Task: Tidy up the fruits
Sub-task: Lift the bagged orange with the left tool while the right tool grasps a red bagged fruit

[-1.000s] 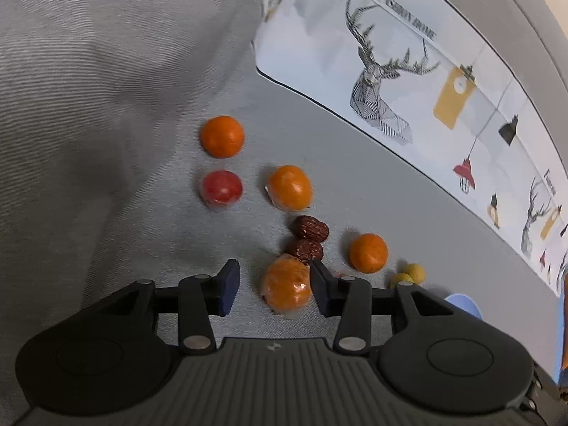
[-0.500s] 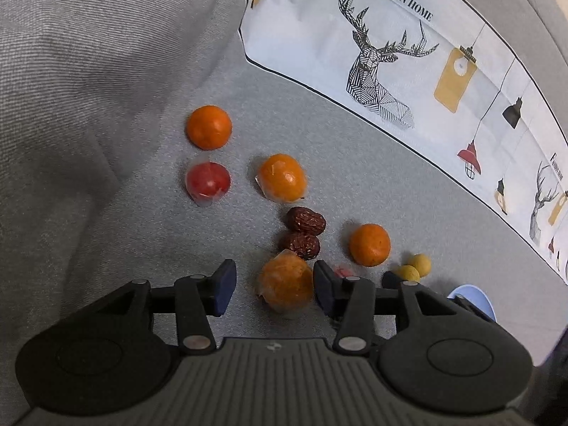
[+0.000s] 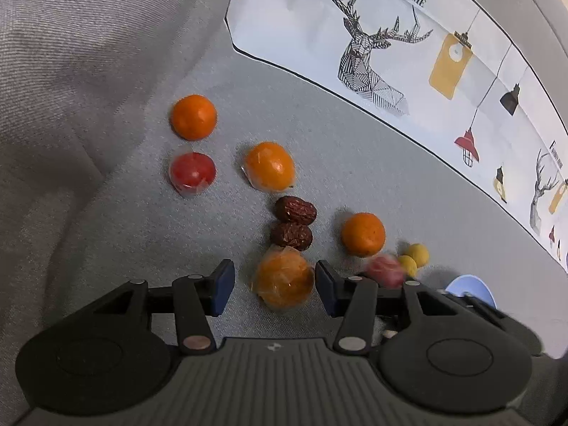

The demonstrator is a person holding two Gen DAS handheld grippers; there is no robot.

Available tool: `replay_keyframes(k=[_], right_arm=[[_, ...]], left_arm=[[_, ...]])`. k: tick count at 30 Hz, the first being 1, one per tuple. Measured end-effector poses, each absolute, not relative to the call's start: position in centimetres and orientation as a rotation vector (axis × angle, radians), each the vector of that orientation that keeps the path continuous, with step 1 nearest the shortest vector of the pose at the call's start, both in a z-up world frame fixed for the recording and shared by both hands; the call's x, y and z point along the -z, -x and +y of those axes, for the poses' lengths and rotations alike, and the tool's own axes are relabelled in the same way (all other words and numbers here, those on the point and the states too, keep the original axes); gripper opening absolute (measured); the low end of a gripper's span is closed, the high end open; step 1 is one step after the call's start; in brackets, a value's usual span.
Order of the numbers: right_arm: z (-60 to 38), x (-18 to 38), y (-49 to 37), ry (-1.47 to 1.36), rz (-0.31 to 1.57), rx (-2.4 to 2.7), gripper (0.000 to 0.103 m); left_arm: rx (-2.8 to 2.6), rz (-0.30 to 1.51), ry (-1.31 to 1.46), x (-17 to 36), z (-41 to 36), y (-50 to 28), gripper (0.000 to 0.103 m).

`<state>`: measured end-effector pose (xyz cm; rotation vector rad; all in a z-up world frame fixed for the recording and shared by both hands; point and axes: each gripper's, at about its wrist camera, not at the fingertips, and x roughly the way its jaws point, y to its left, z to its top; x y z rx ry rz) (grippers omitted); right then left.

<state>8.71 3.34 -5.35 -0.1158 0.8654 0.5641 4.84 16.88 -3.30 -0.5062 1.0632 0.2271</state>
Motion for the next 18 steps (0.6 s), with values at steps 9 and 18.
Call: replay_keyframes(k=[9, 18], right_arm=[[-2.4, -1.0, -8.5, 0.051, 0.838, -0.540, 0.031], [-10.3, -1.0, -7.3, -0.012, 0.798, -0.443, 0.031]], left_arm=[[-0.180, 1.092, 0.400, 3.4, 15.2, -4.9, 0.049], [-0.177, 1.076, 0.271, 1.6, 13.2, -3.9, 0.040]])
